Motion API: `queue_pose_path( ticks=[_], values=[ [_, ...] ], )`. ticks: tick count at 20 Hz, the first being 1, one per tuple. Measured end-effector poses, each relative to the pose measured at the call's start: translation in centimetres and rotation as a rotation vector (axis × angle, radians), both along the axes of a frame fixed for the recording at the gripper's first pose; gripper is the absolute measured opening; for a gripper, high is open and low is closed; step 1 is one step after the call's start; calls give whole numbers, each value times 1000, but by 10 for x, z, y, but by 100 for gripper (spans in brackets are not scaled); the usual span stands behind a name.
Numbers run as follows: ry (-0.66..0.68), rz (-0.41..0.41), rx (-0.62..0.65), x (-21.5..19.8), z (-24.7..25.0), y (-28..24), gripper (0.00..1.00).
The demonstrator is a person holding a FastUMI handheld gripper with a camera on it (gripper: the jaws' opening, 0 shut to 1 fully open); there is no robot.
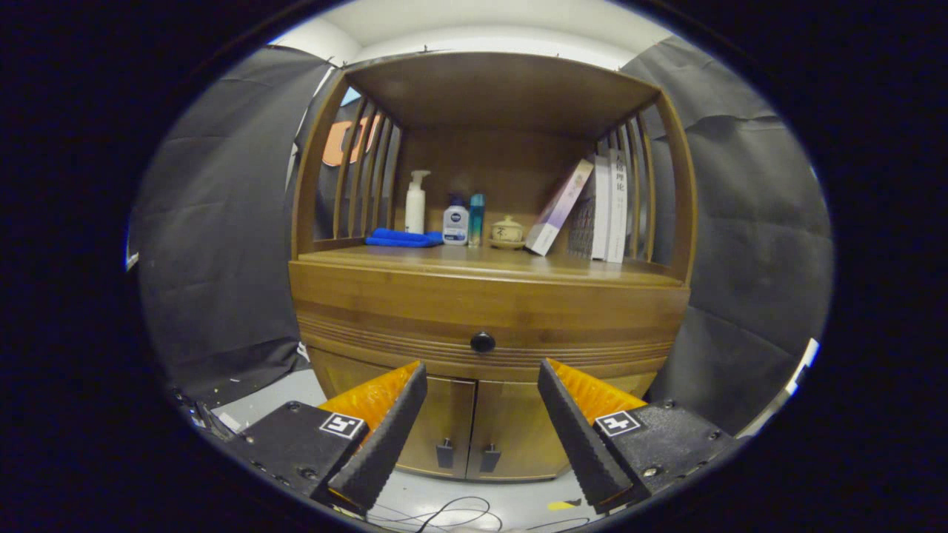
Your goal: Pull open the drawer, take out the items inside it, and place them on the countertop above the cabinet.
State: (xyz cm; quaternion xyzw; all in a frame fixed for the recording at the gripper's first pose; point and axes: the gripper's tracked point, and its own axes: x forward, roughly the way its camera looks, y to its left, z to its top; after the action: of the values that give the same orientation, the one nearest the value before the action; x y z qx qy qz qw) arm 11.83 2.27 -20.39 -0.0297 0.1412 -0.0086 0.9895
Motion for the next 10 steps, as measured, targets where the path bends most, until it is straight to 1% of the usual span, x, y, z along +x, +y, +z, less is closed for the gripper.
queue_pose_path(
  ticks=[2, 5, 10],
  values=[
    [21, -17, 22, 18, -10, -3, 99],
    [30, -35, 29, 30, -14, -10, 99],
    [72, -50, 47, 32, -20, -13, 96]
  ],
)
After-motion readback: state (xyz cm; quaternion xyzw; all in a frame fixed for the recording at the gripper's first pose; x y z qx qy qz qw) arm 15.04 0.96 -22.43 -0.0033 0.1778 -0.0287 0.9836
